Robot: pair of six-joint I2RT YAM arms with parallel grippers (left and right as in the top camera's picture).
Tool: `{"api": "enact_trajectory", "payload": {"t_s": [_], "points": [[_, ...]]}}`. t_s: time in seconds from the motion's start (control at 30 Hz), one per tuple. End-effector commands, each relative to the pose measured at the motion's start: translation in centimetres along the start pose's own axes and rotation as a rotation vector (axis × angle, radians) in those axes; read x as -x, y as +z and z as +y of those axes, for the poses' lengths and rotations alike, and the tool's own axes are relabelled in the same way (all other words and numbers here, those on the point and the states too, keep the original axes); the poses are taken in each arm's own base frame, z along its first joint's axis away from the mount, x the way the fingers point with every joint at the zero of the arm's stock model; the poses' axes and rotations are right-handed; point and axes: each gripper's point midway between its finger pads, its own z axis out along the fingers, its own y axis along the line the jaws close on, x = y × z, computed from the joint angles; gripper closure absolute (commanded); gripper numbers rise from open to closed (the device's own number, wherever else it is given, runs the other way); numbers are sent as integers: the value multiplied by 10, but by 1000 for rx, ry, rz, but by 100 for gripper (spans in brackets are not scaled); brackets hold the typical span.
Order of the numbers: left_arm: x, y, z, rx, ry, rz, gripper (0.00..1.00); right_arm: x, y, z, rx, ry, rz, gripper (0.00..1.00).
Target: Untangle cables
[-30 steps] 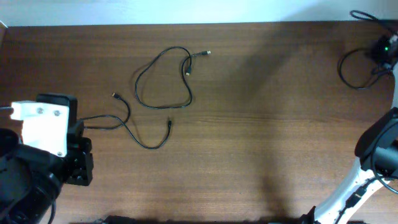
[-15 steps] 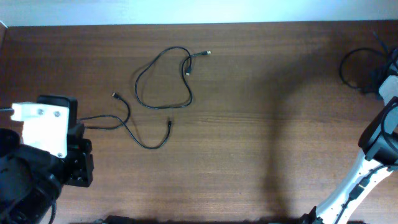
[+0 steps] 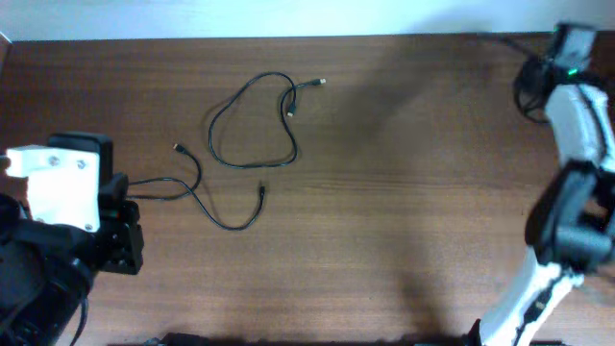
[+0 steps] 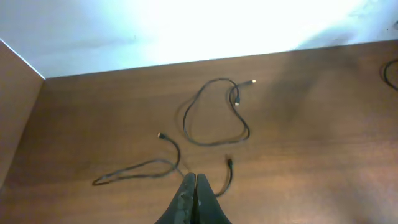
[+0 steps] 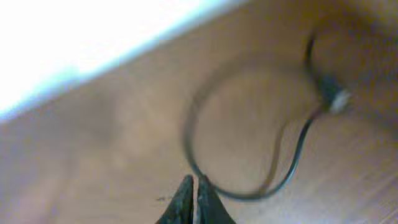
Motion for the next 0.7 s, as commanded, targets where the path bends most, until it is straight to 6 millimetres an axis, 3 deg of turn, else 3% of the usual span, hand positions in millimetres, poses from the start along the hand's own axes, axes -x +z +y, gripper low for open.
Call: {"api": "enact_trajectory", "payload": {"t_s": [0.0, 0.03, 0.07, 0.13, 0.17, 0.23, 0.3, 0.33, 0.37, 0.43, 0.47, 0.5, 0.6, 0.67], "points": [[5, -1, 0, -1, -32, -21, 100, 48, -150, 106, 504, -97, -123, 96], [6, -1, 0, 0, -32, -24, 100, 42, -192, 147, 657, -149, -134, 96], [6, -1, 0, 0, -32, -25, 100, 29, -212, 179, 728, -192, -122, 96], [6, -1, 6, 33, -32, -27, 100, -19, -234, 235, 821, -281, -21, 96], [6, -2, 13, 73, -33, -26, 100, -54, -247, 264, 867, -340, 54, 96], [9, -3, 22, 128, -51, -39, 100, -145, -293, 330, 1021, -751, 78, 96], [10, -3, 22, 128, -51, -41, 100, -198, -301, 341, 1060, -1099, 49, 96], [9, -3, 22, 128, -50, -41, 100, -246, -290, 342, 1095, -1366, 84, 96], [9, -3, 22, 128, -51, -41, 100, -265, -278, 344, 1102, -1411, 124, 96], [9, -3, 22, 128, -51, -41, 100, -310, -251, 351, 1185, -1461, 227, 36], [9, -3, 22, 128, -50, -41, 100, -329, -245, 354, 1262, -1489, 251, 1], [9, -3, 22, 128, -50, -41, 100, -340, -239, 359, 1275, -1502, 257, 1], [9, -3, 22, 127, -50, -41, 100, -358, -247, 378, 1310, -1549, 197, 1], [9, -3, 21, 123, -50, -40, 100, -380, -239, 379, 1303, -1629, 208, 1]]}}
